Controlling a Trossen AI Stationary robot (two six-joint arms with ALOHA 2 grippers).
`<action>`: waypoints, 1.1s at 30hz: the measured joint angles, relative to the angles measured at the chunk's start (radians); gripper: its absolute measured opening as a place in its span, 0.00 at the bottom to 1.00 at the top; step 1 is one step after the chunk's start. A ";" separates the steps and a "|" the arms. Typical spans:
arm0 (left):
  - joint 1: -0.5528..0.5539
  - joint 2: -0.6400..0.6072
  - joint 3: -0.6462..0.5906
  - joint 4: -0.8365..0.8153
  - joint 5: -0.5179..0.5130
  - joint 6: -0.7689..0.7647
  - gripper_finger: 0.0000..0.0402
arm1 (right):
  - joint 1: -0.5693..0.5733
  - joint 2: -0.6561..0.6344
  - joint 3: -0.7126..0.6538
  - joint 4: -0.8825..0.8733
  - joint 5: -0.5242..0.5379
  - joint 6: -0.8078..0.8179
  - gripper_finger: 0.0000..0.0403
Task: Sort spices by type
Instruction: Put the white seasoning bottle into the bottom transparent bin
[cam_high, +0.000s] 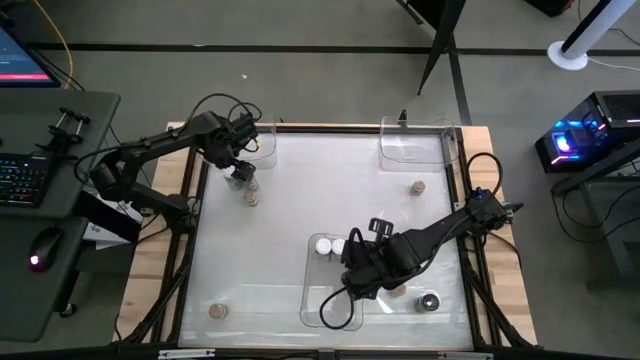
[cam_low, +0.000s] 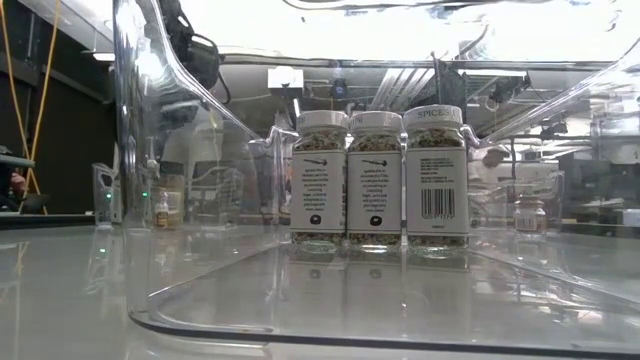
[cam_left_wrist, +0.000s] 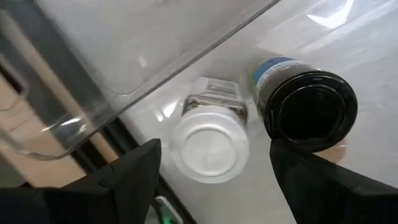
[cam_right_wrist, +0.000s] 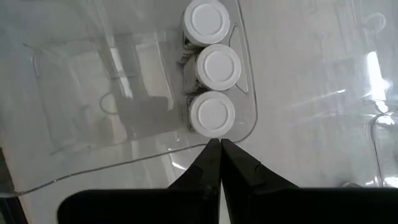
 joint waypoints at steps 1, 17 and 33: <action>0.001 0.000 -0.001 0.001 0.001 -0.001 0.73 | 0.000 0.000 0.000 0.000 0.000 0.000 0.00; 0.002 0.005 0.037 0.005 0.003 -0.027 0.73 | -0.009 0.000 0.000 0.009 0.004 -0.011 0.00; 0.014 0.011 0.045 -0.041 0.030 -0.012 0.73 | -0.010 0.000 0.000 0.026 0.014 -0.010 0.00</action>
